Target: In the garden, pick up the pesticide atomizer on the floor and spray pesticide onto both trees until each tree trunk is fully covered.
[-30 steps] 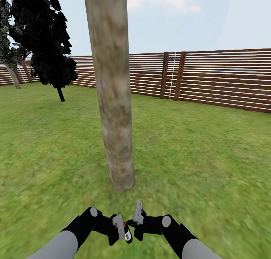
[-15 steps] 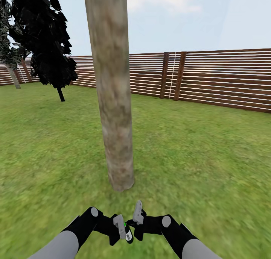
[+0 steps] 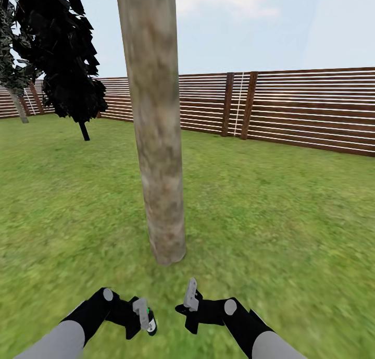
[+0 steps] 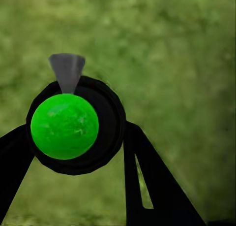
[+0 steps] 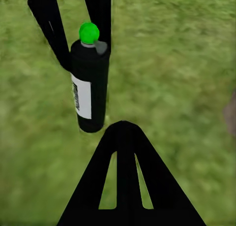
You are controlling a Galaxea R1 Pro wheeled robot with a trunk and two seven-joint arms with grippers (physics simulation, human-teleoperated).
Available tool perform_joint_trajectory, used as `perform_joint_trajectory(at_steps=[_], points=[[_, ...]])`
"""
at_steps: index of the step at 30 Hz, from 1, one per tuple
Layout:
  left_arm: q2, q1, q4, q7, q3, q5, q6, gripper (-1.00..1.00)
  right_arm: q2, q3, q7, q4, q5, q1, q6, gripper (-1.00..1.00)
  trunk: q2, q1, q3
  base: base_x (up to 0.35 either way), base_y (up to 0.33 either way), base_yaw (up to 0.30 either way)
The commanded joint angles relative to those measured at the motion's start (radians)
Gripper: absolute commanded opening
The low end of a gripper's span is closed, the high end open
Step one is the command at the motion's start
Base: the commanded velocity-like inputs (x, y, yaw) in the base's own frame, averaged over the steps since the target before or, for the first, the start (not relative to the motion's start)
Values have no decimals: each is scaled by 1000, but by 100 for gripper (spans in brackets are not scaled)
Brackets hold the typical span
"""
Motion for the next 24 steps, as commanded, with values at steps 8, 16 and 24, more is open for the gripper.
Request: perform_joint_trajectory(at_steps=[8,16,24], points=[[164,8,-1,-2,3,-5,-12,-100,0,-1,-1,2,10,1,-5,-100,0,0,-1,0,0,0],[272,10,13,-2,11,-2,-17,-100,0,-4,-2,5,8,1,-7,100,0,0,-1,0,0,0],[274,10,15,147,141,71,-13,-100,-76,-12,-76,64,-42,3,-6,100,0,0,-1,0,0,0]])
